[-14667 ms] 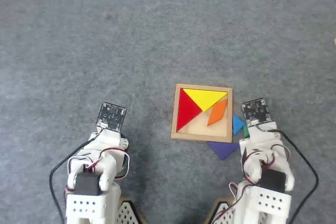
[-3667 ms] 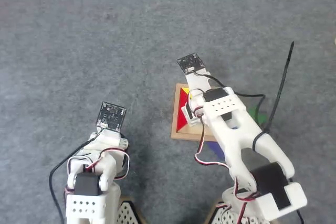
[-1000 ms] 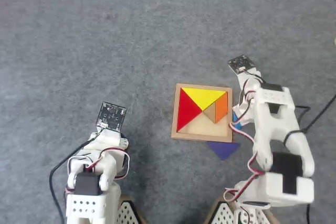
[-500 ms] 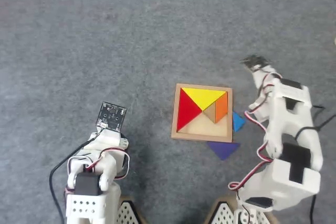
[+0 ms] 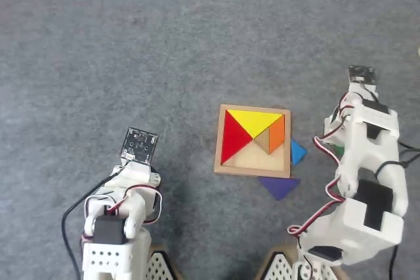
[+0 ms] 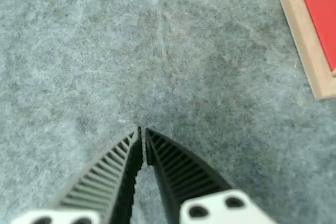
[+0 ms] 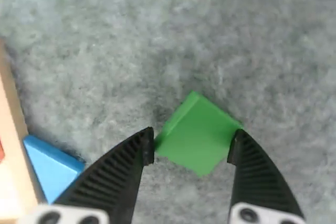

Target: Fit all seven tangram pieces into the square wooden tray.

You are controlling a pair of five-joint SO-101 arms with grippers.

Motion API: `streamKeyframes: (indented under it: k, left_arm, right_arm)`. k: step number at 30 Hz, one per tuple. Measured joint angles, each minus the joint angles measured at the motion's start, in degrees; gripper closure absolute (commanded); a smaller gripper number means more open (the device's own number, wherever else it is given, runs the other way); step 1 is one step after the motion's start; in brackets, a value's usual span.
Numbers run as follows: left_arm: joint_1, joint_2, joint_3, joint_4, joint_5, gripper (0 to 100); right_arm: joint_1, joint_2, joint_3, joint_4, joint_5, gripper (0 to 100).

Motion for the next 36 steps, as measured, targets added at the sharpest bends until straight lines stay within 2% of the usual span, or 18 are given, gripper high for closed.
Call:
streamKeyframes:
  k: [5,12,18,21,23,29,36]
  left_arm:
    - [0.0,0.0,0.0,0.0,0.0,98]
    - [0.0,0.0,0.0,0.0,0.0,98]
    - [0.0,0.0,0.0,0.0,0.0,98]
    - [0.0,0.0,0.0,0.0,0.0,98]
    - [0.0,0.0,0.0,0.0,0.0,98]
    - [0.0,0.0,0.0,0.0,0.0,98]
    - [0.0,0.0,0.0,0.0,0.0,98]
  right_arm:
    - [4.3,0.1,-0.4,1.0,-0.7,76.8]
    - [5.4,0.5,0.0,2.5,1.2,76.7]
    - [6.8,0.9,0.0,2.5,4.1,67.1]
    - [6.9,0.9,0.0,2.5,4.7,67.1]
    - [6.9,0.9,0.0,2.5,4.7,69.7]
    - [6.9,0.9,0.0,2.5,4.7,93.3]
    - [6.5,0.9,0.0,2.5,4.7,96.2]
